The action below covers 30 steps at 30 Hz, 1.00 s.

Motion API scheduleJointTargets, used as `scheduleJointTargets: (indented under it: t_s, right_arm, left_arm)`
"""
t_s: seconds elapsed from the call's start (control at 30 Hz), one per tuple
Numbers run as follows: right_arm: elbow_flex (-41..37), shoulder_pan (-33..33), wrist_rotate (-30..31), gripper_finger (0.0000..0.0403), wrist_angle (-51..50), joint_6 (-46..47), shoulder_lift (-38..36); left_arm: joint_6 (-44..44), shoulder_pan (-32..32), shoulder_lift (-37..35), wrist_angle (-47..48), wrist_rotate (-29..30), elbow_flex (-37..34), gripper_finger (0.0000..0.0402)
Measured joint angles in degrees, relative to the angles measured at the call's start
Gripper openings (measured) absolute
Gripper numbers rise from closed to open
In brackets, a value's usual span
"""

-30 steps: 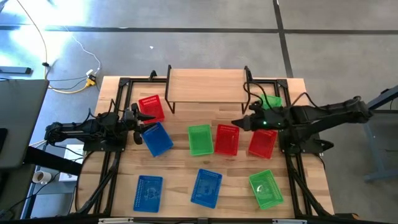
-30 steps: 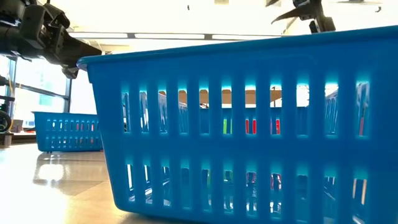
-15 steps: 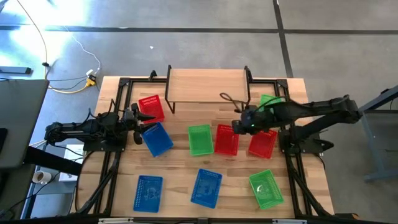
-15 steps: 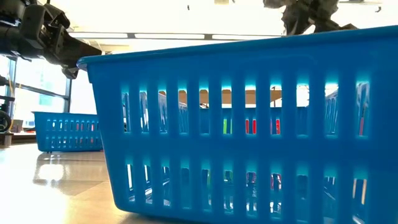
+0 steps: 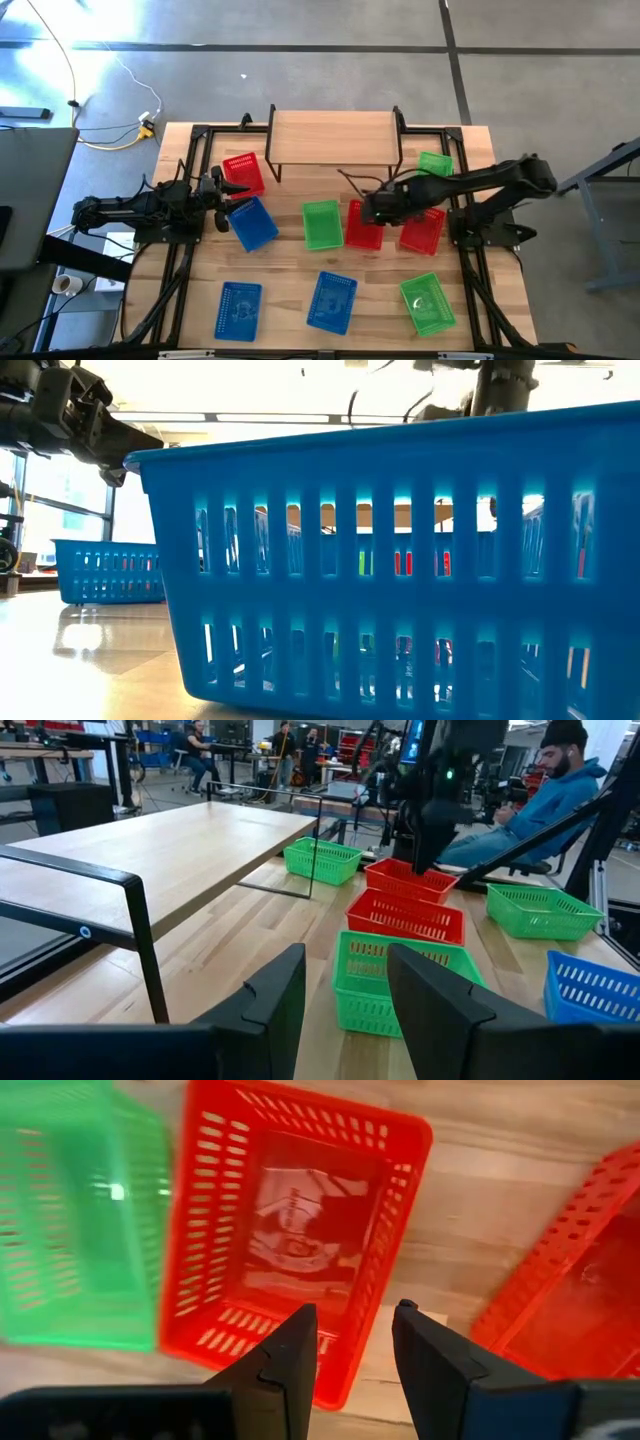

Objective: Stack baskets on shelf by color
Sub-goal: Put the middle red bin on the shelf

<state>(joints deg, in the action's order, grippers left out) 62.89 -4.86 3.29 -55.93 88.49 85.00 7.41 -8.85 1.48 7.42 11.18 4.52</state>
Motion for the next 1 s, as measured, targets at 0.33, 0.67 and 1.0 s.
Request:
scheduleJointTargets:
  t_s: [0.33, 0.67, 1.0]
  right_arm:
    - [-0.04, 0.0, -1.31, 0.0118, -0.44, -0.01, 6.89]
    - [-0.07, 0.0, -0.35, 0.0118, 0.79, -0.27, 10.95]
    - [-0.07, 0.0, -0.62, 0.0112, 2.18, -1.4, 13.37]
  left_arm:
    - [-0.03, 0.0, 0.0, 0.0, -0.02, 0.01, 0.0133]
    - [-0.05, 0.01, 0.0, 0.01, -0.05, 0.01, 0.0133]
    - [-0.07, 0.01, 0.02, 0.02, -0.07, 0.01, 0.0133]
